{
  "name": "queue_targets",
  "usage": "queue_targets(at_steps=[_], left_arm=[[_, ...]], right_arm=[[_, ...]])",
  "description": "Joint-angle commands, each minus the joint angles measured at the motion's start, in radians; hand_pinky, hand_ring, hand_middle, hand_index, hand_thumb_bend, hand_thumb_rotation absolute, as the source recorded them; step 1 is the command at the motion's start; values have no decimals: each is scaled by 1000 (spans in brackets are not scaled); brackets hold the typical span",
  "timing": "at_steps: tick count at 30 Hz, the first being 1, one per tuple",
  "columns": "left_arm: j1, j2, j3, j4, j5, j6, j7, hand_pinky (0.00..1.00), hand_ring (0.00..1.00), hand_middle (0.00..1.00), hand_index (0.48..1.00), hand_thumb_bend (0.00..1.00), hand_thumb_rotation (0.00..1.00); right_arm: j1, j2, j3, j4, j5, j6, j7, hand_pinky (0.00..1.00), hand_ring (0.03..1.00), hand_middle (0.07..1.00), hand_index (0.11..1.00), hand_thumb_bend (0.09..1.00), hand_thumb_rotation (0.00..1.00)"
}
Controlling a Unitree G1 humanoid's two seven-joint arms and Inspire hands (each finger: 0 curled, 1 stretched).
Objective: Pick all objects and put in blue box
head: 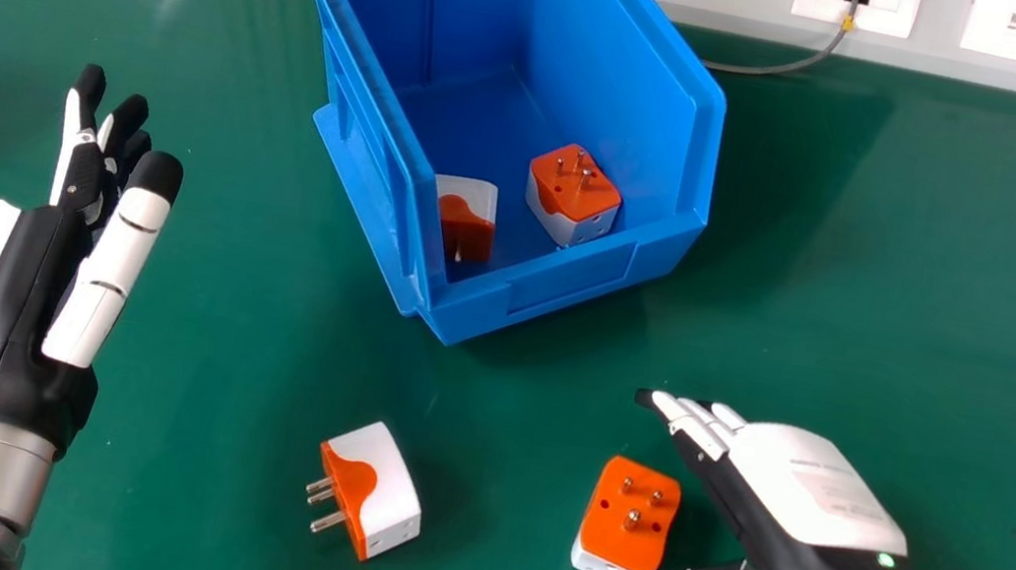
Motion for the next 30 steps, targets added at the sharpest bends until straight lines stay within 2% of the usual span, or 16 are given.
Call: queue_targets(at_steps=[1,8,10,15,18,21,26,30], left_arm=[[-9,4,7,-26,-5,-6,-4,991,1000,1000,993,600,855],[-12,7,8,-18,8,-22,-3,998,1000,1000,999,573,856],[-19,7,7,-11,12,-28,-1,999,1000,1000,999,567,856],[-23,5,7,-14,21,-33,6,1000,1000,1000,1000,551,857],[-26,6,5,-14,32,-37,10,1000,1000,1000,1000,548,857],[-28,9,6,-3,40,-45,10,1000,1000,1000,1000,549,858],[-30,9,8,11,37,-56,4,1000,1000,1000,1000,554,860],[-32,6,9,9,30,-50,1,1000,1000,1000,1000,550,861]], right_arm=[[-17,-5,26,39,-27,52,42,862,920,913,907,664,496],[-53,3,77,51,-82,123,63,847,909,906,897,649,473],[-63,6,93,56,-95,136,63,845,908,905,896,645,467],[-65,1,115,32,-112,158,75,836,896,902,893,638,453],[-60,-4,125,16,-121,164,82,833,894,901,892,636,448],[-55,-9,133,-2,-126,171,94,829,891,900,890,631,438],[-53,-14,142,-34,-132,186,119,829,887,897,887,620,415],[-43,-17,154,-81,-147,211,153,830,881,892,880,605,381]])
